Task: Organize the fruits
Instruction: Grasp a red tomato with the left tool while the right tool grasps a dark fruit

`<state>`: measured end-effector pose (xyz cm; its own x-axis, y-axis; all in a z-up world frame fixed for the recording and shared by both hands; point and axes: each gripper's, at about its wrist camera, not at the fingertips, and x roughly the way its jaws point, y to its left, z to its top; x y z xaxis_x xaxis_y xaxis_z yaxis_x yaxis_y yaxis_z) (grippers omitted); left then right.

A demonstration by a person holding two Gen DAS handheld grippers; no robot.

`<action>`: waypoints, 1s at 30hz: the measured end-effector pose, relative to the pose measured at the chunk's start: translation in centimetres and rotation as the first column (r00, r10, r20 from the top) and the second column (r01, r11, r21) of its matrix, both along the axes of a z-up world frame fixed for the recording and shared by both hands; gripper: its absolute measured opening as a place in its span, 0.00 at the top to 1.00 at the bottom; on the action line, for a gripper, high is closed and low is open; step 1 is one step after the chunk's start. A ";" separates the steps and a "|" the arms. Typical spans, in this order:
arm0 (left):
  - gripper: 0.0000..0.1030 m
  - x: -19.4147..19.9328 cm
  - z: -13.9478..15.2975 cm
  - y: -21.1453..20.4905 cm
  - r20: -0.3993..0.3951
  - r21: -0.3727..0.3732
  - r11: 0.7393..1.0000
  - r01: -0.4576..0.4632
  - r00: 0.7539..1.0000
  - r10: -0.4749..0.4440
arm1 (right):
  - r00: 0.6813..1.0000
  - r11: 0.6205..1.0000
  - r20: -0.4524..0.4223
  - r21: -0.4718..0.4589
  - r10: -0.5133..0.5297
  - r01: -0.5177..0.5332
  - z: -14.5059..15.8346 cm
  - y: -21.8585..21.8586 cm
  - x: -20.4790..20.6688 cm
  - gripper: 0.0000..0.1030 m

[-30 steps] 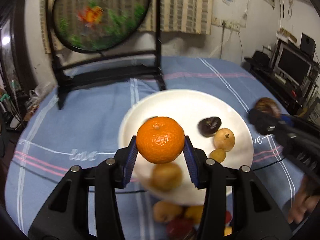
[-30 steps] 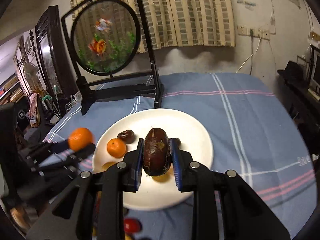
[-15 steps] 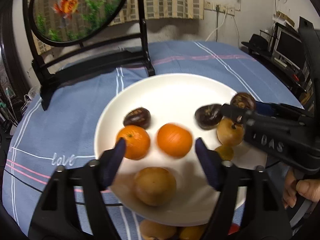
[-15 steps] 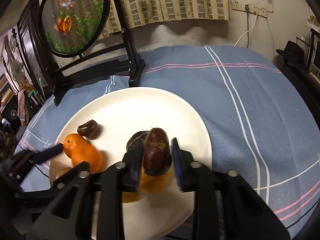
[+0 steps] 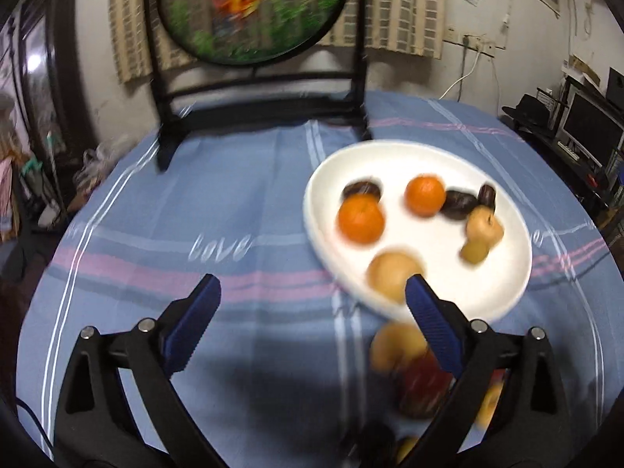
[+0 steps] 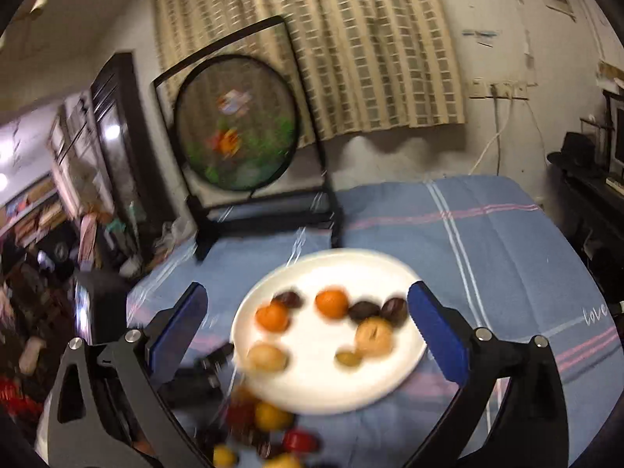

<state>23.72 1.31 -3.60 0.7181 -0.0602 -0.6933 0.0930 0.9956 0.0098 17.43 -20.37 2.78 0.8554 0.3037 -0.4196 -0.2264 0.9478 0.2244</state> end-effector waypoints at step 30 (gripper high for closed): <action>0.48 -3.8 -3.6 -5.4 -0.021 0.026 0.961 0.277 0.961 -0.277 | 0.994 0.989 -0.047 -0.115 -0.100 0.094 -4.4 -0.2 -3.5 0.01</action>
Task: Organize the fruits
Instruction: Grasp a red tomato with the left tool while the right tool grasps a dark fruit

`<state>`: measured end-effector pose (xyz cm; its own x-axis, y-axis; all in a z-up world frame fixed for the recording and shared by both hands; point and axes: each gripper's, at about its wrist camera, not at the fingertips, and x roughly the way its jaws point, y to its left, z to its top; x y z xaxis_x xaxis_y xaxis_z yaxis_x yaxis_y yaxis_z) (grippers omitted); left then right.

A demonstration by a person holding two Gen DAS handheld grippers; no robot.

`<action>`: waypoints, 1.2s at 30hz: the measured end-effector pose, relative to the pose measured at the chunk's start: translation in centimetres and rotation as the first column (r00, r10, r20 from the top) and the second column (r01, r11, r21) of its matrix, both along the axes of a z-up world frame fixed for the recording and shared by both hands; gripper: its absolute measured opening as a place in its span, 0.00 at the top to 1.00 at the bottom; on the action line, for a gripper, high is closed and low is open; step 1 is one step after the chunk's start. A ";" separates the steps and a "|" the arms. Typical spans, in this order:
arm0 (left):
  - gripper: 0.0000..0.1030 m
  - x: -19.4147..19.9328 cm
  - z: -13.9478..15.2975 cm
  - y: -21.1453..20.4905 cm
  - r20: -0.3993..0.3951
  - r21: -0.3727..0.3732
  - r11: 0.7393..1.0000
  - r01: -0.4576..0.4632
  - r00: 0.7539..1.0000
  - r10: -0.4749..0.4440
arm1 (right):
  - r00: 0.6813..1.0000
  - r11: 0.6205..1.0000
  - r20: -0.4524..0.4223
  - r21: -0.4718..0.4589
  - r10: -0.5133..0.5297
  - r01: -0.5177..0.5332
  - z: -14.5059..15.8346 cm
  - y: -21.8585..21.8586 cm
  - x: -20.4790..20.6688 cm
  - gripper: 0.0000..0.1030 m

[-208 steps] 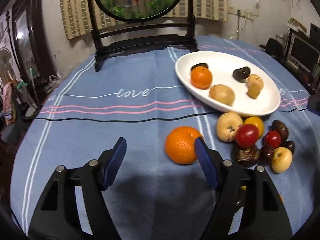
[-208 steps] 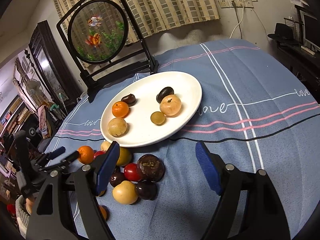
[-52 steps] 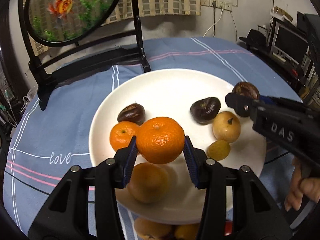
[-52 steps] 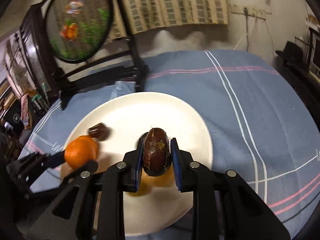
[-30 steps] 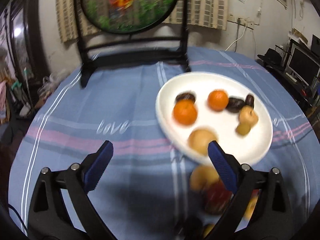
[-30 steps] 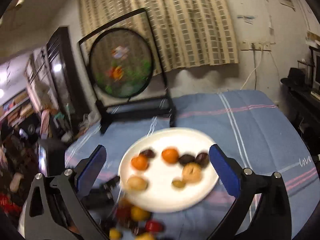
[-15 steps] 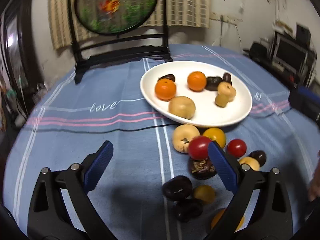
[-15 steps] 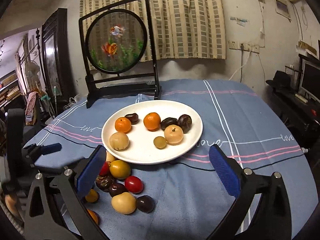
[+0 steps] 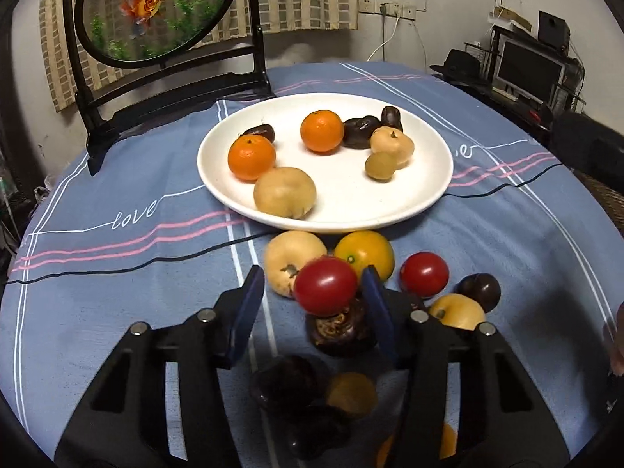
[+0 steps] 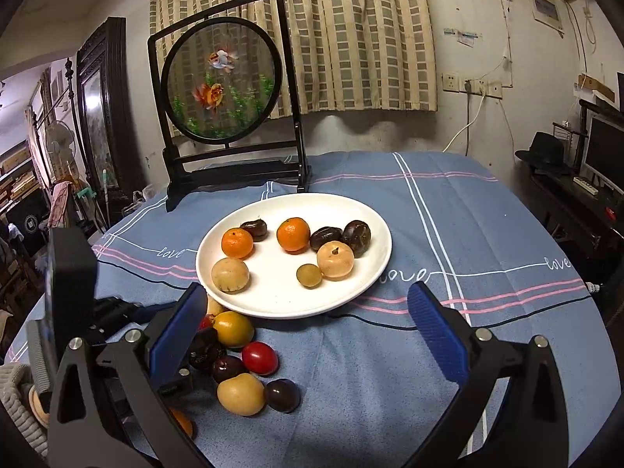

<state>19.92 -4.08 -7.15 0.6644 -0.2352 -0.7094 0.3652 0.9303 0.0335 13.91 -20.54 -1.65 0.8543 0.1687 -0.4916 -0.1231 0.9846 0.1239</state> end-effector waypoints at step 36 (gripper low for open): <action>0.69 -0.4 2.5 5.0 0.003 -0.130 0.985 -0.117 0.993 0.119 | 0.945 0.994 -0.325 0.106 0.033 0.002 -5.8 -2.8 0.7 0.54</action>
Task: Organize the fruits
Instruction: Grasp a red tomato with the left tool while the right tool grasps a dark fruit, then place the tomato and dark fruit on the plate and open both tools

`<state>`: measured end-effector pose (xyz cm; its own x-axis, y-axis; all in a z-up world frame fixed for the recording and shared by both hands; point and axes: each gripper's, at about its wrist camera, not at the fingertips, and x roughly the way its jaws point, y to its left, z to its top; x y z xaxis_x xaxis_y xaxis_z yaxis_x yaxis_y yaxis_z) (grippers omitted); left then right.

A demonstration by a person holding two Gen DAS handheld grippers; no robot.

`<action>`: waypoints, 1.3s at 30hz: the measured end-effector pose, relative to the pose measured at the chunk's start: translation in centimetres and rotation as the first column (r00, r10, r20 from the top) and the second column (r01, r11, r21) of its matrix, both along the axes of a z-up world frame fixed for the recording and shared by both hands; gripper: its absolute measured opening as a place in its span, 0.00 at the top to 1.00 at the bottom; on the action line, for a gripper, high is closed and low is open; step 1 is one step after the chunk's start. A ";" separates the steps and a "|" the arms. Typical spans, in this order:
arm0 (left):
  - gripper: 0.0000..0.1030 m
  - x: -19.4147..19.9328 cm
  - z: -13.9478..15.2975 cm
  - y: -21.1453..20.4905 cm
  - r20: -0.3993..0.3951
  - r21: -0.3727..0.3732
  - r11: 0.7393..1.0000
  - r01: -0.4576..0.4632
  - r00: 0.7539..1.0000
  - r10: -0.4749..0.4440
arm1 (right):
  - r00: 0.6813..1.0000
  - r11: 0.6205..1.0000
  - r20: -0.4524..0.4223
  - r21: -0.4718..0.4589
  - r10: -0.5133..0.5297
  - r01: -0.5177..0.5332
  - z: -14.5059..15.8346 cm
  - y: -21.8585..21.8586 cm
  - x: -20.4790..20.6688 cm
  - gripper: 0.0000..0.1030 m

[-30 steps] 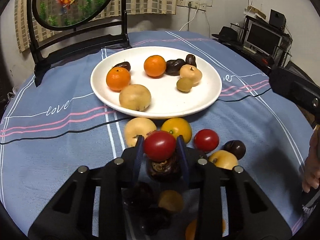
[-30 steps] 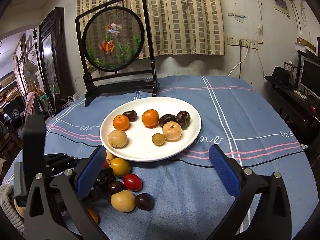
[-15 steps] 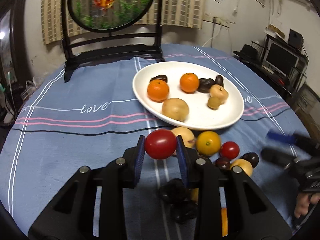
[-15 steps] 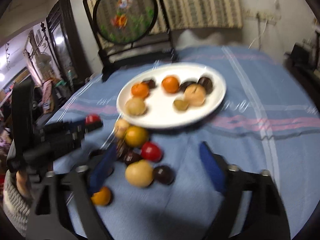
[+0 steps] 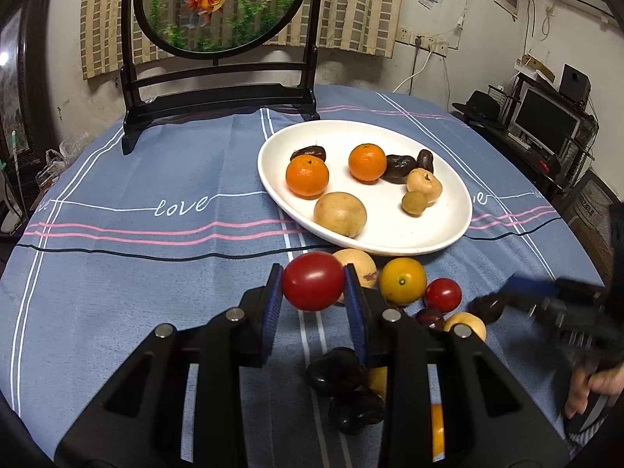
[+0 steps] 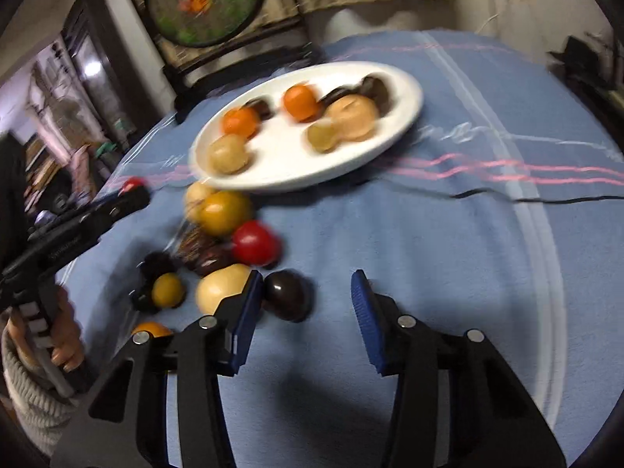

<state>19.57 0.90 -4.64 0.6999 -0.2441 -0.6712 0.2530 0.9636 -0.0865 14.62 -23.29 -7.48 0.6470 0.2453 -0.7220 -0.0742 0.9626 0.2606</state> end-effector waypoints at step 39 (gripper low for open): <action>0.69 3.1 3.5 -4.0 0.043 0.049 0.998 0.029 0.999 -0.031 | 0.988 0.996 0.139 -0.064 0.065 -0.056 5.7 2.0 3.9 0.70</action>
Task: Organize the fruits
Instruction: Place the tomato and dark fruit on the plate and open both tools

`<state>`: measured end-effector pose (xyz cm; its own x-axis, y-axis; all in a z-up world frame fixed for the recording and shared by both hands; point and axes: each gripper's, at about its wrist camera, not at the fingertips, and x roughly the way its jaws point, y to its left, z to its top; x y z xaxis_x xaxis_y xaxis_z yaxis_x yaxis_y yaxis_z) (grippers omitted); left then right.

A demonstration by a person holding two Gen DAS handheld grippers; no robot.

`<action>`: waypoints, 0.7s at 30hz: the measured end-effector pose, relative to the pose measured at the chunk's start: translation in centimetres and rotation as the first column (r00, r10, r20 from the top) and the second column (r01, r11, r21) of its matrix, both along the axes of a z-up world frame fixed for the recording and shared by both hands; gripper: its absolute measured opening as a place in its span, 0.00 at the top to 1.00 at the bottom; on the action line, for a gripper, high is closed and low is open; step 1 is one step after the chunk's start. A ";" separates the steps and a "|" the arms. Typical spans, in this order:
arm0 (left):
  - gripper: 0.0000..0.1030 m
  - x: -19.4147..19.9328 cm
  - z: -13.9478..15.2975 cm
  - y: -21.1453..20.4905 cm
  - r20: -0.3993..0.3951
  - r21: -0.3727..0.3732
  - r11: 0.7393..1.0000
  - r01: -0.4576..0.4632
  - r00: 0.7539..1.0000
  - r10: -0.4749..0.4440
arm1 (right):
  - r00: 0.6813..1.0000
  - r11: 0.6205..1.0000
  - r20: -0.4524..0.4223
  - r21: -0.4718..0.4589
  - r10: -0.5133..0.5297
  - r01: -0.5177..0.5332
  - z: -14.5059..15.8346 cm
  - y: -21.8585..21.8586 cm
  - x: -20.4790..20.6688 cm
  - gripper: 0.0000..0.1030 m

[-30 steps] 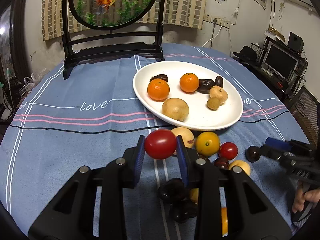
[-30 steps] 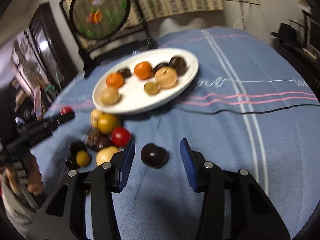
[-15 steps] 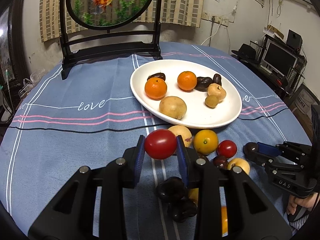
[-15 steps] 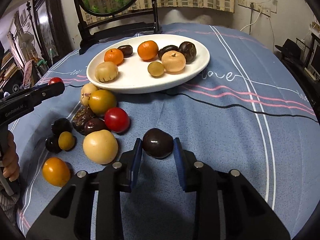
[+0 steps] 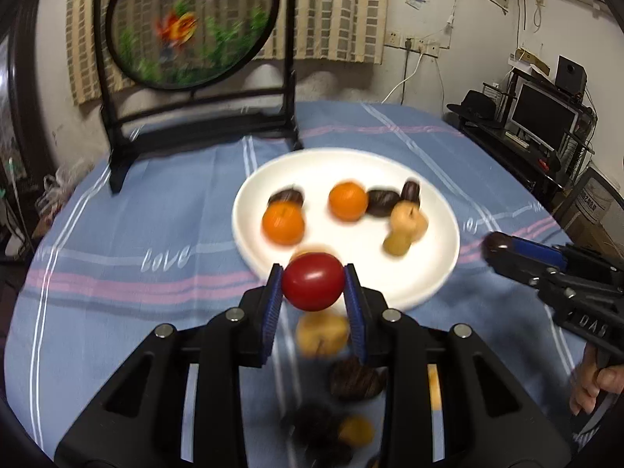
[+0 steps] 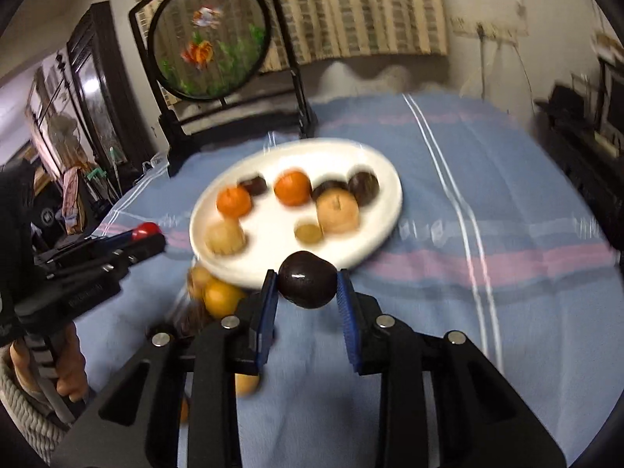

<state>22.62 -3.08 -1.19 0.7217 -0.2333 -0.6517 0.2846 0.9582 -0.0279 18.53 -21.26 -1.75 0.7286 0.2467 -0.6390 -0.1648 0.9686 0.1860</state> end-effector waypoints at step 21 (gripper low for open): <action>0.45 8.5 -3.9 -4.5 -0.102 0.029 0.999 0.020 0.995 -0.017 | 0.997 0.994 -0.081 -0.107 0.015 -0.024 -5.1 1.1 7.2 0.41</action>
<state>31.10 -7.58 -5.05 0.6472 -0.2253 -0.7282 0.2990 0.9538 -0.0293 25.76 -20.14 -6.84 0.6701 0.1870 -0.7183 -0.1726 0.9805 0.0942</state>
